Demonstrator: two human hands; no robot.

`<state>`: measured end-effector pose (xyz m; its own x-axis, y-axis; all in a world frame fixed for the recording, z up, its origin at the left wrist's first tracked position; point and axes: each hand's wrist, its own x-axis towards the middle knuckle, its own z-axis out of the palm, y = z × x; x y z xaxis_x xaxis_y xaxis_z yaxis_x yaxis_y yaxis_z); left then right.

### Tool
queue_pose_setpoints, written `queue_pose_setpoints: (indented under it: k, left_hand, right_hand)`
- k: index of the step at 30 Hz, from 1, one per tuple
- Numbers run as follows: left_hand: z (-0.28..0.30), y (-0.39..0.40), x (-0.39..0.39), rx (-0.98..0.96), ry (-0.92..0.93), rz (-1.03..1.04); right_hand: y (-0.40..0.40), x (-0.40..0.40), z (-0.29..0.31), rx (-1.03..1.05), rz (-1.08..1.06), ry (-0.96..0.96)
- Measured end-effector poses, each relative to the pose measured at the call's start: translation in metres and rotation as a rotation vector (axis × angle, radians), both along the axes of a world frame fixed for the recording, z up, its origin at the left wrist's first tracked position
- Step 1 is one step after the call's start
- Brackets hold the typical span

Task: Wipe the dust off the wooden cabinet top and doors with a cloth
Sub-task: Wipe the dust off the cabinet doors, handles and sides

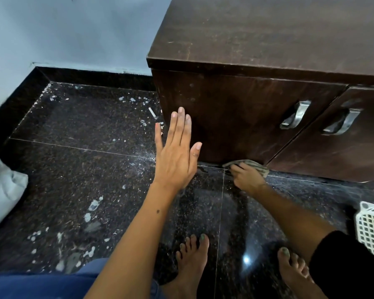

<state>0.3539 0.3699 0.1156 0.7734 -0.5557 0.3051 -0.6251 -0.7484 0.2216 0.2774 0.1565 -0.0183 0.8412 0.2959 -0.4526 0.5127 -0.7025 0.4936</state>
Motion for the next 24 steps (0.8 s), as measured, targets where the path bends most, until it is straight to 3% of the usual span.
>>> queue_pose_setpoints:
  k: [5, 10, 13, 15, 19, 24]
  left_hand:
    - [-0.007, -0.001, -0.003, -0.036, 0.01, 0.006]
    - [-0.001, 0.0, 0.001, -0.111, -0.026, 0.082]
    - [0.005, 0.004, 0.002, -0.159, -0.045, 0.11]
    - [0.008, 0.008, 0.003, -0.203, -0.057, 0.141]
    - [0.012, 0.011, 0.006, -0.264, -0.077, 0.185]
    - [0.011, 0.011, 0.005, -0.235, -0.08, 0.165]
  right_hand:
    - [-0.003, 0.004, 0.035, 0.2, 0.132, -0.327]
    - [0.035, 0.056, 0.108, 0.503, 0.368, -0.847]
    - [0.054, 0.083, 0.163, 0.65, 0.277, -1.266]
    - [0.064, 0.087, 0.176, 0.703, 0.191, -1.414]
    - [0.083, 0.09, 0.162, 0.676, 0.102, -1.357]
    - [0.089, 0.1, 0.122, 0.507, 0.269, -0.774]
